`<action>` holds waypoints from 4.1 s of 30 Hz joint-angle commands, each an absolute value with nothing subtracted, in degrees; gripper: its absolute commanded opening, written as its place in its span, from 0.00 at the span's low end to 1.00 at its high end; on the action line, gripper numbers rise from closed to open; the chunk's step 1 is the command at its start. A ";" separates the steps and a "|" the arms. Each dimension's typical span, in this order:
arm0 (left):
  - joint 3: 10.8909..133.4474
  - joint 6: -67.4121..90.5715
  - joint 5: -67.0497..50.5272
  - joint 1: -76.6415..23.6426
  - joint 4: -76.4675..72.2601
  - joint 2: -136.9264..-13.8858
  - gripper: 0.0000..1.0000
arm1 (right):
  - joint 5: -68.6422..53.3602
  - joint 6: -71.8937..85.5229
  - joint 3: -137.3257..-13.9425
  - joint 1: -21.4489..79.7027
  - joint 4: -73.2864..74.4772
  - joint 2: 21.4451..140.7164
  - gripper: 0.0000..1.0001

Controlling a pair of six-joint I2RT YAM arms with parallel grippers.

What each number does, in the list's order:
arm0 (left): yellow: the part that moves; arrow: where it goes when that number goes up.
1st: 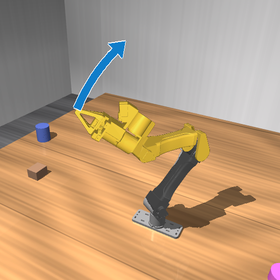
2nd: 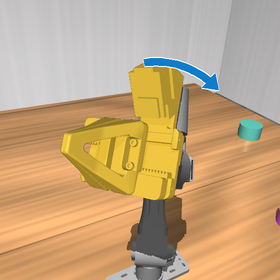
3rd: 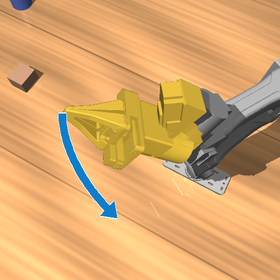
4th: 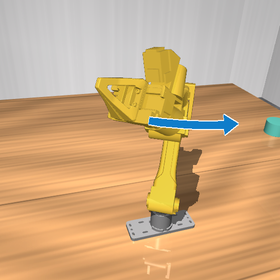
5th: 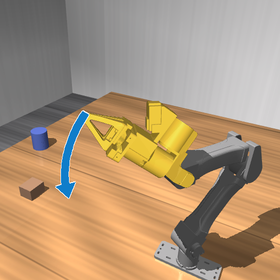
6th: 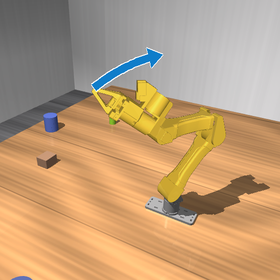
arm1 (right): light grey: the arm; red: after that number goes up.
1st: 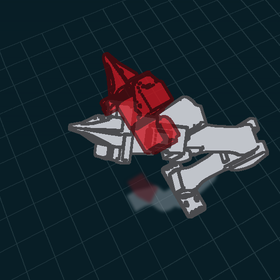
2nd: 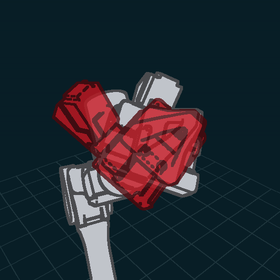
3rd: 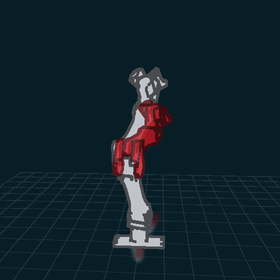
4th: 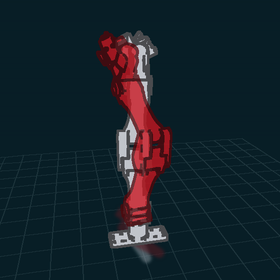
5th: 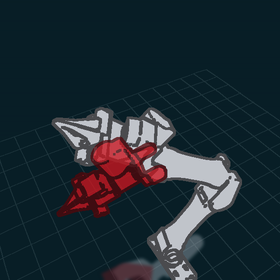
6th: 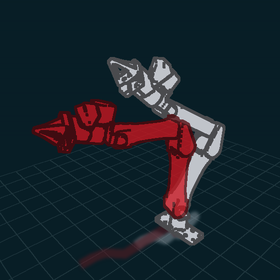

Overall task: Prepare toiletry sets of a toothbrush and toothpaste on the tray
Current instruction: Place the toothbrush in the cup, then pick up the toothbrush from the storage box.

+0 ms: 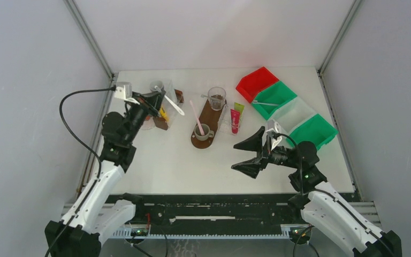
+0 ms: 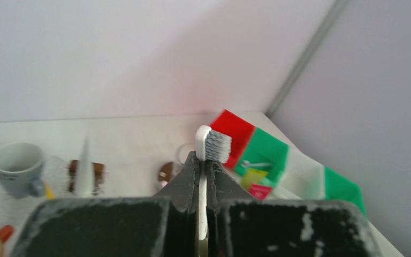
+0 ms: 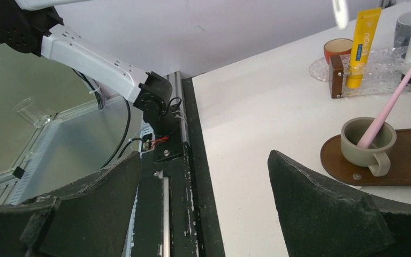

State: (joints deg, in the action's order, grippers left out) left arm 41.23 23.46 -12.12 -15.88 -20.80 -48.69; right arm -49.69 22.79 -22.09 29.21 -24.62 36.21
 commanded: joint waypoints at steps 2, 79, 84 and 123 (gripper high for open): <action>49.88 20.79 -5.55 -11.24 -26.98 -53.94 0.00 | -47.17 20.84 -23.95 28.94 -23.72 35.60 0.95; 84.30 19.56 -6.95 4.88 -22.25 -113.40 0.31 | -44.23 20.47 -23.99 28.56 -28.21 48.53 0.96; 80.33 20.18 -6.27 4.91 -23.10 -109.90 0.46 | -44.06 20.95 -24.02 28.26 -27.35 47.22 0.95; 48.60 23.44 -33.17 -20.72 -25.68 -51.93 0.74 | -20.78 29.36 -56.50 0.61 4.78 70.74 0.74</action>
State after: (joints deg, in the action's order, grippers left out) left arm 47.13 27.88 -26.00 -17.87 -28.88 -52.14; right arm -16.47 20.27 -51.33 3.20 7.62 64.75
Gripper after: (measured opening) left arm 0.745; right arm 0.774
